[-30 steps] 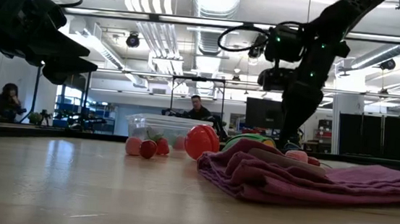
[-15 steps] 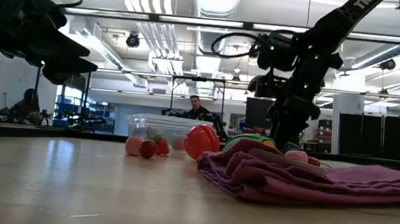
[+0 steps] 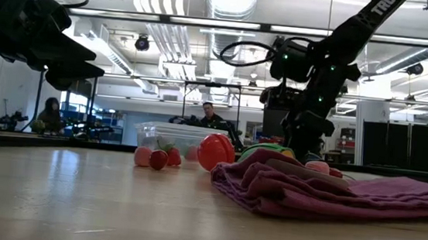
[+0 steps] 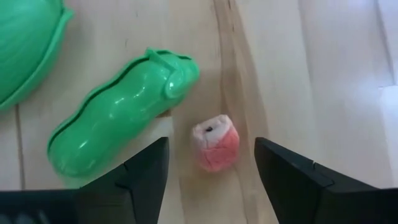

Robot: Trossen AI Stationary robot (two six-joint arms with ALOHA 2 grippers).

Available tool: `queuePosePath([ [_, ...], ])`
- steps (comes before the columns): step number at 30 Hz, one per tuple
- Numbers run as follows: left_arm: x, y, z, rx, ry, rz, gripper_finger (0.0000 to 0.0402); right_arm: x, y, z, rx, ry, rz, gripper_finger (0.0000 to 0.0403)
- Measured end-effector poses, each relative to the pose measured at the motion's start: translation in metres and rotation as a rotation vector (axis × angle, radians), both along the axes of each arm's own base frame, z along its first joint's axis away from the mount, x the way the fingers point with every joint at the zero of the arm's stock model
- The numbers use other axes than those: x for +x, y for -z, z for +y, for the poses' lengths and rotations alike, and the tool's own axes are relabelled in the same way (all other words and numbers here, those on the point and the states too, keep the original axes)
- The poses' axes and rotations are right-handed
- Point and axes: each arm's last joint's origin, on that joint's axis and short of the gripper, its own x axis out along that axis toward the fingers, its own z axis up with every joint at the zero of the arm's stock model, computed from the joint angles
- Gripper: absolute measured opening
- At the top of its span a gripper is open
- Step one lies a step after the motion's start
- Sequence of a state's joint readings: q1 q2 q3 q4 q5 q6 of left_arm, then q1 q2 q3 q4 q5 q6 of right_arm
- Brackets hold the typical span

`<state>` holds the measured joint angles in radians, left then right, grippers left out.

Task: Pick and placing Produce into tupperware
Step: Put the top left pink peach into the transparent bin

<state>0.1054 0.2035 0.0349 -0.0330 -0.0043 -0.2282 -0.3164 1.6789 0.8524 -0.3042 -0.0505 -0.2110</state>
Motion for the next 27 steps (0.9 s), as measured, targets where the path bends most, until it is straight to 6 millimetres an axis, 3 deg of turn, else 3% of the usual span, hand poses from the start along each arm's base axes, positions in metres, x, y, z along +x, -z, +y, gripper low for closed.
queuePosePath([
  [5, 0.0, -0.0004, 0.0, 0.001, 0.0, -0.004, 0.0224, 0.0018, 0.0081, -0.0004, 0.018, 0.017, 0.023, 0.0209],
  [18, -0.0001, -0.0001, 0.0, 0.0, 0.0, -0.001, 0.0224, 0.0052, 0.0074, -0.0018, 0.009, 0.032, -0.008, 0.0131],
  [27, -0.0001, -0.0001, 0.0, 0.0, 0.0, -0.002, 0.0224, 0.0052, 0.0072, -0.0018, 0.019, 0.053, -0.012, 0.0107],
])
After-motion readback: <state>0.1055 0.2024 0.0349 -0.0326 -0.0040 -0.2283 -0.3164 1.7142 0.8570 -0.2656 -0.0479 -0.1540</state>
